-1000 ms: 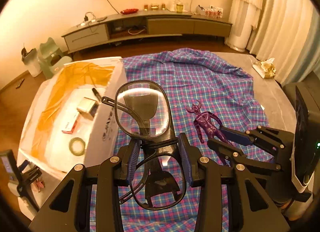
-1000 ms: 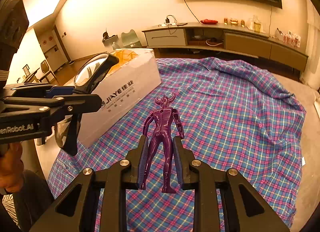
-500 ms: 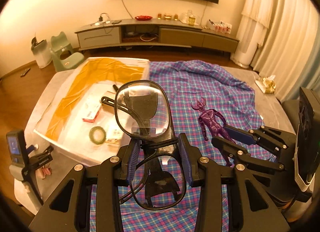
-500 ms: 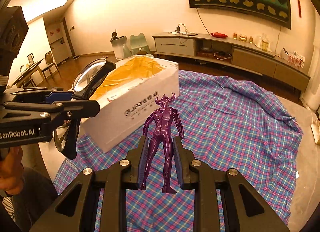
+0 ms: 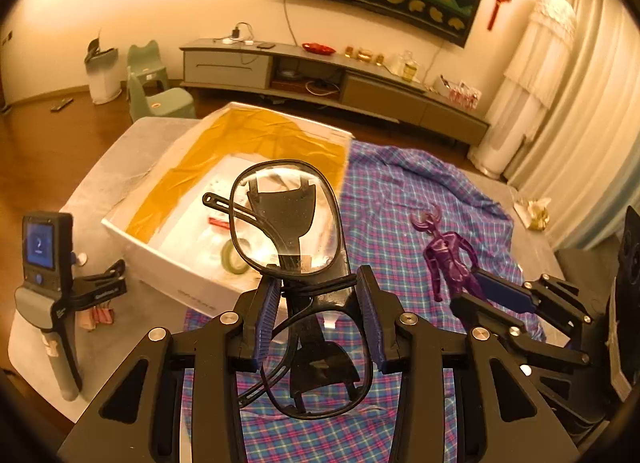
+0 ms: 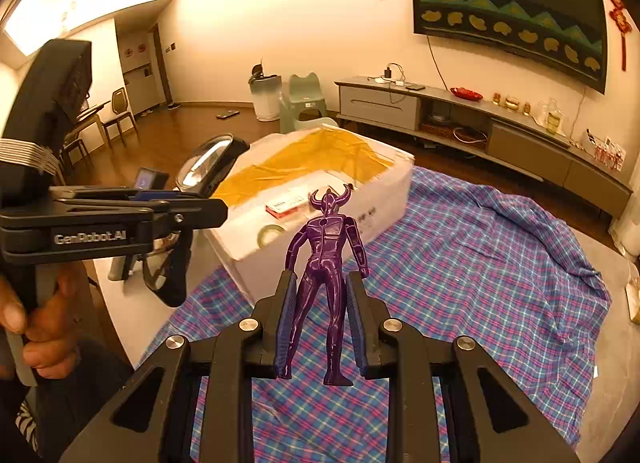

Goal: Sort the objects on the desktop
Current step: 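Carry the glasses and the figurine in both tools over the cardboard box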

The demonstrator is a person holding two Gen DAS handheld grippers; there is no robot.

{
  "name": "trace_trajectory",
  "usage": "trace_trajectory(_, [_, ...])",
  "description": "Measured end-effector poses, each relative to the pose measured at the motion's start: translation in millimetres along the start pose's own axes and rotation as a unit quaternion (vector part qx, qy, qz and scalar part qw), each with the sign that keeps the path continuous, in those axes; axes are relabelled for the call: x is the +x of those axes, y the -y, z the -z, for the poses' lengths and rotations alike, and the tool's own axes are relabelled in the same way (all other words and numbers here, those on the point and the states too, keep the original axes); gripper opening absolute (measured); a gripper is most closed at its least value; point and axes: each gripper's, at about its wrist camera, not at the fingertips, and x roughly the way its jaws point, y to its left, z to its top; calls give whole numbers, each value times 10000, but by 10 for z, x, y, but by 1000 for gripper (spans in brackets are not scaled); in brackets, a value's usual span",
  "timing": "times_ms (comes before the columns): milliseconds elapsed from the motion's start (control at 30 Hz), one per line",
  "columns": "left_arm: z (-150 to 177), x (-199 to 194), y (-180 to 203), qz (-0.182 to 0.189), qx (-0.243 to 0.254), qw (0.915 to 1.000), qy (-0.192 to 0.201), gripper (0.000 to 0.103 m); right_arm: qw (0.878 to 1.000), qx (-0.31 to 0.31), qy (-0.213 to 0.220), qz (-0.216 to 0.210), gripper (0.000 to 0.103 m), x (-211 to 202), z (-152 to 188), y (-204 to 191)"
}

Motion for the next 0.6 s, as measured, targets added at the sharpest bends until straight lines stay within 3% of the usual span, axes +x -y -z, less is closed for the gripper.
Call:
trace_trajectory(367, [-111, 66, -573, 124, -574, 9981, 210, 40, 9993, 79, -135, -347, 27, 104, -385, -341])
trace_trajectory(600, [-294, 227, -785, 111, -811, 9962, 309, 40, 9993, 29, -271, -268, 27, 289, -658, -400])
